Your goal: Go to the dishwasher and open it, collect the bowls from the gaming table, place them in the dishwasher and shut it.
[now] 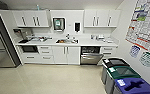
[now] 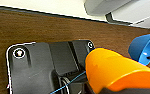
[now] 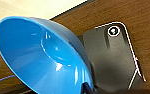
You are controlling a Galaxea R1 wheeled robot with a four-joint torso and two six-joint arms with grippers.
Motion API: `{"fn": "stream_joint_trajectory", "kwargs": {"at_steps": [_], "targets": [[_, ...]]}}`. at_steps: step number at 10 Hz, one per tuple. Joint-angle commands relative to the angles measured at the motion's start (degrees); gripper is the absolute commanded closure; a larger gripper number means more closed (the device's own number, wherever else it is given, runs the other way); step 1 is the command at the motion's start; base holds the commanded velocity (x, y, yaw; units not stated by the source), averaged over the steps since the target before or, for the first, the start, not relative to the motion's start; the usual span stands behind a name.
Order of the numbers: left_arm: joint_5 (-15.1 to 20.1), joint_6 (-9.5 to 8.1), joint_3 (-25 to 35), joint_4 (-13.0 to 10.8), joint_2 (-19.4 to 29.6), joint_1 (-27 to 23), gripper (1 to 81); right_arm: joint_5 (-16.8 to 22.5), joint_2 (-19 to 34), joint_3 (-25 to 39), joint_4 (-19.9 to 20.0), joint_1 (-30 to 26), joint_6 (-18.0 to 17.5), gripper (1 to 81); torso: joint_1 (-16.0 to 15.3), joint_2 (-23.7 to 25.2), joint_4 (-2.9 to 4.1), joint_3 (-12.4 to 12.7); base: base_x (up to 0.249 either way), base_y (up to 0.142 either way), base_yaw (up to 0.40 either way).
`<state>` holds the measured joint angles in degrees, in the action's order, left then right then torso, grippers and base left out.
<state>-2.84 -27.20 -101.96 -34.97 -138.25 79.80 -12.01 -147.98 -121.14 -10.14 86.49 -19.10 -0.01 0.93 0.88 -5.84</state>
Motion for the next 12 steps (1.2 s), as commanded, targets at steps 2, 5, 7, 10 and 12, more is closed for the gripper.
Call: {"fn": "stream_joint_trajectory", "kwargs": {"at_steps": [2,5,7,10,12], "targets": [[1.35,0.04,1.76,-0.88,2.18,-2.94,81.1,2.16,1.53,0.74,-0.67,-2.24,-0.06,81.1,0.01,0.00,0.00,0.00,0.108,0.000,0.000],[1.35,0.04,1.76,-0.88,2.10,-2.94,81.1,2.16,1.61,0.74,-0.67,-2.32,-0.06,81.1,0.01,0.00,0.00,0.00,0.108,0.000,0.000],[1.35,0.04,1.76,-0.88,2.19,-2.94,81.1,2.16,1.52,0.74,-0.67,-2.24,-0.06,81.1,0.01,0.00,0.00,0.00,0.108,0.000,0.000],[1.35,0.04,1.76,-0.88,2.10,-2.94,81.1,2.16,1.61,0.74,-0.67,-2.24,-0.06,81.1,0.01,0.00,0.00,0.00,0.108,0.000,0.000],[1.43,0.04,1.76,-0.88,2.10,-2.94,81.1,2.16,1.61,0.91,-0.67,-2.33,-0.06,81.1,0.01,0.00,0.00,0.00,0.107,0.000,0.000]]}}
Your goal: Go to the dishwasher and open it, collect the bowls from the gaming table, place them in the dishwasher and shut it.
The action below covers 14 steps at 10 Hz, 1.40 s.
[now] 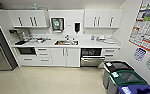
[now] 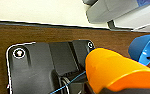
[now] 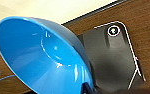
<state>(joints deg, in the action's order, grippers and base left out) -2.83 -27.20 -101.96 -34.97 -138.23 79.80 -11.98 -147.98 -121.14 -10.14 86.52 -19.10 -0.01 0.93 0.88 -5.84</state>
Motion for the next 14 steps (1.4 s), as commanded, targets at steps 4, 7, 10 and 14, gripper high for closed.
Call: {"fn": "stream_joint_trajectory", "kwargs": {"at_steps": [4,7,10,14], "targets": [[0.55,0.04,1.85,-0.80,2.07,-2.94,81.1,2.14,1.52,0.74,-0.67,-2.26,-0.06,81.1,0.01,0.00,0.00,0.00,0.108,0.000,0.000],[0.02,-0.05,2.12,-0.80,2.16,-2.94,81.1,2.14,1.61,0.91,-0.67,-2.26,-0.06,81.1,0.00,0.00,0.00,0.00,0.107,0.000,0.000],[-0.34,-0.75,1.33,0.08,1.90,-2.94,81.1,2.14,1.52,1.00,-0.76,-2.26,-0.06,81.1,0.00,0.00,0.00,0.00,0.105,0.000,0.000],[-1.39,-1.37,-0.87,2.46,1.20,-2.94,81.1,2.14,1.61,1.44,-0.76,-2.26,-0.06,81.1,0.01,0.00,0.00,0.00,0.100,0.000,0.000]]}}
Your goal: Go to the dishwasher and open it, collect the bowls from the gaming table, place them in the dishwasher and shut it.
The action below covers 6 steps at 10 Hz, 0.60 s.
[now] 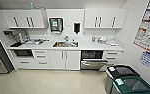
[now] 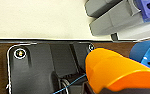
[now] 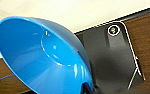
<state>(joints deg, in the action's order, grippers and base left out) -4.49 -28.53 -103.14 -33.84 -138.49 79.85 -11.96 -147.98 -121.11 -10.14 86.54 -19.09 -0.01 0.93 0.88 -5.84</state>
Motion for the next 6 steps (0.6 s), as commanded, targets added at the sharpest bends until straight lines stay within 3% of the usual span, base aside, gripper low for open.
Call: {"fn": "stream_joint_trajectory", "kwargs": {"at_steps": [1,6], "targets": [[0.18,-0.13,0.22,1.06,1.45,-2.98,81.1,2.12,1.70,1.42,-0.76,-2.29,-0.07,81.1,0.00,0.00,0.00,0.00,0.099,0.000,0.000],[0.18,-0.04,-0.66,0.79,1.19,-2.98,81.1,2.12,1.61,1.15,-0.67,-2.20,-0.07,81.1,0.01,0.00,0.00,0.00,0.099,0.000,0.000]]}}
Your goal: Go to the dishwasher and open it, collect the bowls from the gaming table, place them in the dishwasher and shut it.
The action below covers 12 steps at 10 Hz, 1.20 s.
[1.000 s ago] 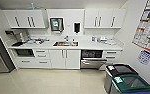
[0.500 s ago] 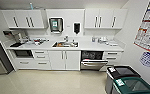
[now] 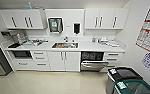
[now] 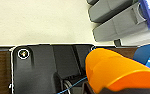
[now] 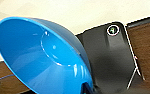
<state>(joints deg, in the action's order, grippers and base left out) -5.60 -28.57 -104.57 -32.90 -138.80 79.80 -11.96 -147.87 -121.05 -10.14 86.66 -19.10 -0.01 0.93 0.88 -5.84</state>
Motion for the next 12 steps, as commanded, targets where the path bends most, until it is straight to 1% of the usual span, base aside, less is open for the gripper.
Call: {"fn": "stream_joint_trajectory", "kwargs": {"at_steps": [1,12], "targets": [[1.29,-0.07,0.33,-0.14,1.33,-2.94,81.1,2.12,1.50,1.26,-0.67,-2.41,-0.06,81.1,0.01,0.00,0.00,0.00,0.099,0.000,0.000],[1.20,-0.08,0.24,-0.32,1.33,-2.94,81.1,2.12,1.59,1.27,-0.76,-2.32,-0.06,81.1,-0.07,0.00,0.00,-0.02,0.099,0.000,0.000]]}}
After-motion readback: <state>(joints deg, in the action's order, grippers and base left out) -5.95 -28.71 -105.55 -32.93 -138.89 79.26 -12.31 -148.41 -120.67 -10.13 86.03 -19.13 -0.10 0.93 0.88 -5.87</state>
